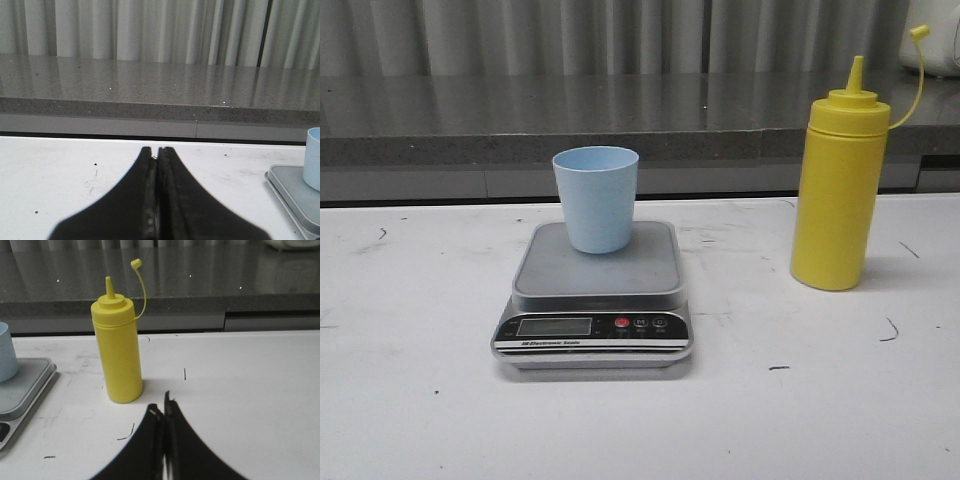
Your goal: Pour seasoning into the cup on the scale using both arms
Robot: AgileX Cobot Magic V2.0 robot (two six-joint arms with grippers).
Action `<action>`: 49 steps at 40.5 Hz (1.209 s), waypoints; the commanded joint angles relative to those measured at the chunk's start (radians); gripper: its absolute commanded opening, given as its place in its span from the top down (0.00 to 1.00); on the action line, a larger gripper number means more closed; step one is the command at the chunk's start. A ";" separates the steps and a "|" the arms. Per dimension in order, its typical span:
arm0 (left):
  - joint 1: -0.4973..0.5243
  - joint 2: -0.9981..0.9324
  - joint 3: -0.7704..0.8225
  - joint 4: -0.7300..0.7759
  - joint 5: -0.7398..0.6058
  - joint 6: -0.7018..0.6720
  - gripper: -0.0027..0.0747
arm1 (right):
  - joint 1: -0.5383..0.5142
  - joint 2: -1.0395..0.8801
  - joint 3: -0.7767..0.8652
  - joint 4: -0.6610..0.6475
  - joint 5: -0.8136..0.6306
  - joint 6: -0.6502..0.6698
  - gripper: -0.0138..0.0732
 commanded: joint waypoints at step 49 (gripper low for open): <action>0.002 -0.023 0.014 -0.001 -0.088 -0.008 0.99 | -0.019 -0.028 0.163 0.005 -0.368 -0.007 0.92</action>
